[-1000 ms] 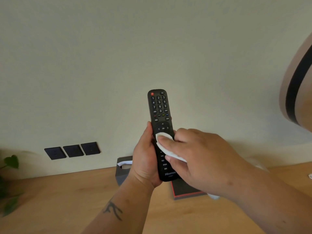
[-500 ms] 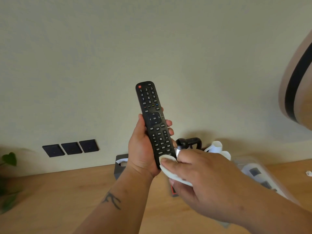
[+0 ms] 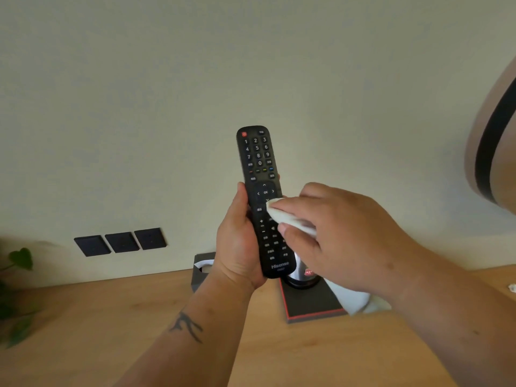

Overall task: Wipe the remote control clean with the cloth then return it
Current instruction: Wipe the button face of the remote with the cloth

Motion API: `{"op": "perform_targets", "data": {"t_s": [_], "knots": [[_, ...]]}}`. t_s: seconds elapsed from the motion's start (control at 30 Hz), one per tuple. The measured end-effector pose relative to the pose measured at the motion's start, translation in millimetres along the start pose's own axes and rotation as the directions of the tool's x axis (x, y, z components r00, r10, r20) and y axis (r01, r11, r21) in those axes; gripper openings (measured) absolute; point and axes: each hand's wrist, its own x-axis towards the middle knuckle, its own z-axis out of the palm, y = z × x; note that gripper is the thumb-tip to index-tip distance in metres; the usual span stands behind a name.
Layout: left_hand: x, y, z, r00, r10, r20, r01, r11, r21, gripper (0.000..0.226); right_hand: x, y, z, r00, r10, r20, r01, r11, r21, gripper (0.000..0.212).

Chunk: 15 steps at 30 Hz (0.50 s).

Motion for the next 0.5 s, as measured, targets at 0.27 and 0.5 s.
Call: {"op": "perform_targets", "data": {"t_s": [0.27, 0.5], "knots": [[2, 1, -1, 0.999, 0.036, 0.016, -0.036, 0.999, -0.026, 0.055, -3, 1, 3, 0.997, -0.074, -0.031, 0.070, 0.993, -0.098, 0.027], [-1, -7, -5, 0.999, -0.026, 0.025, 0.023, 0.996, 0.083, 0.068, 0, 16, -11, 0.951, -0.238, 0.195, 0.297, 0.876, -0.380, 0.033]]}}
